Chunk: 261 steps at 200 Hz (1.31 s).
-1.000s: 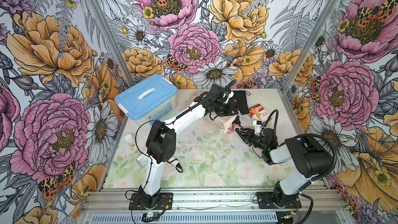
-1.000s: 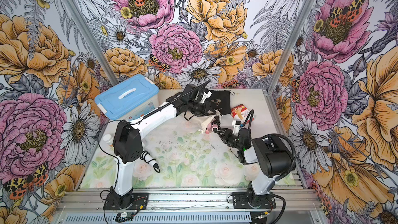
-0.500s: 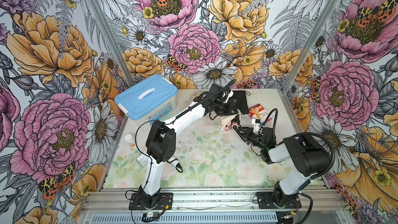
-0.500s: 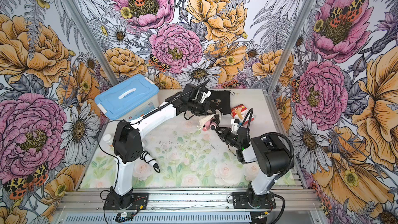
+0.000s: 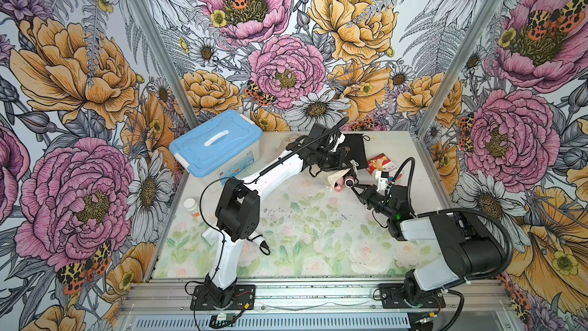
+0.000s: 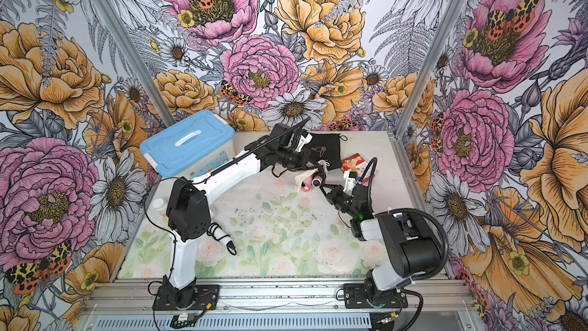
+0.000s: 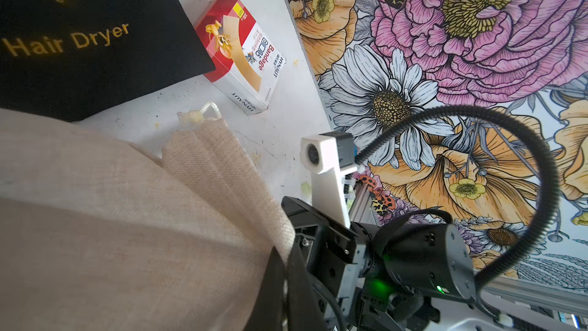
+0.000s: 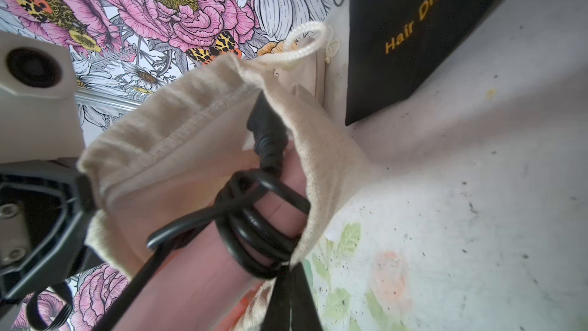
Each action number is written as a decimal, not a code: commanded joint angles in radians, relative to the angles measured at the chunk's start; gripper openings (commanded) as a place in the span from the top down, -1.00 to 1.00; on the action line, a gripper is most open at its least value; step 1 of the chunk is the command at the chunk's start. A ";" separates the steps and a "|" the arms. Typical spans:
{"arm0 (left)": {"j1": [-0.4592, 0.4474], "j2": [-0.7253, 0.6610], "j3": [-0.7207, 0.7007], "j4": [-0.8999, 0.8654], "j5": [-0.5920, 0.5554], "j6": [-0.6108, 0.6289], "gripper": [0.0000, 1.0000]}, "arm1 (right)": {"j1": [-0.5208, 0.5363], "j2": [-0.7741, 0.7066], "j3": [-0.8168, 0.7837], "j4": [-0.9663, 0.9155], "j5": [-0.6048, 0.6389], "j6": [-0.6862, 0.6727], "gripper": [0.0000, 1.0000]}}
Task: Pack away hair dryers
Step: Place the drawstring bag at the center of the board.
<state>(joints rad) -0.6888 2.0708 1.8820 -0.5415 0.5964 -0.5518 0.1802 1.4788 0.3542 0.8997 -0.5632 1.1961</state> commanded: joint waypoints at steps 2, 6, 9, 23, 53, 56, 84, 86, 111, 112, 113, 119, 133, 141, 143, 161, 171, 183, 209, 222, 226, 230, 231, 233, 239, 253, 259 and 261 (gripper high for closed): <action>0.012 -0.020 0.040 0.045 0.035 0.003 1.00 | 0.005 -0.138 0.070 -0.200 0.028 -0.132 1.00; 0.014 -0.020 0.040 0.045 0.037 0.003 1.00 | 0.006 -0.164 0.081 -0.242 0.032 -0.149 1.00; 0.015 -0.020 0.040 0.045 0.037 0.003 1.00 | 0.007 -0.184 0.088 -0.275 0.036 -0.162 1.00; 0.020 -0.024 0.039 0.044 0.039 0.006 1.00 | 0.007 -0.270 0.138 -0.440 0.060 -0.232 1.00; 0.036 -0.034 0.037 0.044 0.036 0.008 1.00 | 0.005 -0.373 0.221 -0.644 0.083 -0.327 1.00; 0.037 -0.035 0.037 0.044 0.036 0.009 1.00 | 0.004 -0.376 0.229 -0.657 0.082 -0.331 1.00; 0.047 -0.044 0.032 0.044 0.035 0.013 1.00 | 0.011 -0.395 0.274 -0.738 0.090 -0.383 1.00; 0.047 -0.045 0.032 0.043 0.035 0.013 1.00 | 0.012 -0.397 0.275 -0.744 0.091 -0.385 1.00; 0.057 -0.058 0.031 0.044 0.038 0.014 1.00 | 0.014 -0.412 0.317 -0.799 0.079 -0.422 1.00; 0.057 -0.059 0.031 0.044 0.037 0.015 1.00 | 0.014 -0.412 0.321 -0.804 0.079 -0.424 1.00; 0.057 -0.060 0.031 0.044 0.038 0.014 1.00 | 0.015 -0.413 0.324 -0.808 0.080 -0.427 1.00; 0.058 -0.068 0.032 0.045 0.036 0.016 1.00 | 0.017 -0.418 0.344 -0.833 0.081 -0.443 1.00; 0.064 -0.090 0.036 0.043 0.034 0.017 1.00 | 0.021 -0.423 0.390 -0.897 0.088 -0.487 1.00; 0.065 -0.104 0.037 0.044 0.031 0.019 1.00 | 0.019 -0.422 0.404 -0.918 0.099 -0.509 1.00; 0.064 -0.107 0.038 0.043 0.031 0.020 1.00 | 0.018 -0.420 0.407 -0.921 0.101 -0.512 1.00; 0.069 -0.147 0.032 0.043 0.027 0.022 1.00 | 0.007 -0.381 0.410 -0.923 0.096 -0.523 1.00; 0.069 -0.171 0.027 0.043 0.025 0.024 1.00 | 0.008 -0.354 0.408 -0.922 0.099 -0.530 1.00; 0.072 -0.200 0.017 0.044 0.023 0.029 1.00 | 0.008 -0.331 0.410 -0.922 0.109 -0.539 1.00; 0.077 -0.240 -0.003 0.043 0.012 0.041 1.00 | 0.007 -0.323 0.457 -0.945 0.115 -0.560 1.00; 0.083 -0.240 -0.019 0.045 0.008 0.047 1.00 | 0.009 -0.333 0.511 -0.976 0.109 -0.570 1.00; 0.086 -0.240 -0.024 0.045 0.008 0.049 1.00 | 0.010 -0.339 0.532 -0.985 0.106 -0.574 1.00; 0.090 -0.240 -0.029 0.044 0.008 0.047 1.00 | 0.011 -0.345 0.549 -0.995 0.105 -0.577 1.00; 0.090 -0.240 -0.031 0.044 0.008 0.048 1.00 | 0.011 -0.347 0.554 -0.996 0.105 -0.578 1.00; 0.092 -0.237 -0.033 0.044 0.009 0.046 1.00 | 0.011 -0.349 0.565 -1.002 0.105 -0.580 1.00; 0.097 -0.226 -0.042 0.046 0.010 0.047 1.00 | 0.011 -0.356 0.590 -1.013 0.101 -0.585 1.00; 0.102 -0.201 -0.060 0.049 0.009 0.046 1.00 | 0.011 -0.362 0.639 -1.029 0.092 -0.590 1.00; 0.105 -0.191 -0.066 0.048 0.010 0.045 1.00 | 0.011 -0.360 0.653 -1.032 0.088 -0.589 1.00; 0.105 -0.188 -0.067 0.049 0.010 0.045 1.00 | 0.011 -0.359 0.656 -1.032 0.087 -0.589 1.00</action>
<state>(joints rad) -0.6029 1.8534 1.8553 -0.5194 0.6029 -0.5247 0.1905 1.1572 0.9157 -0.1307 -0.4664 0.6407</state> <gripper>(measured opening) 0.048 0.047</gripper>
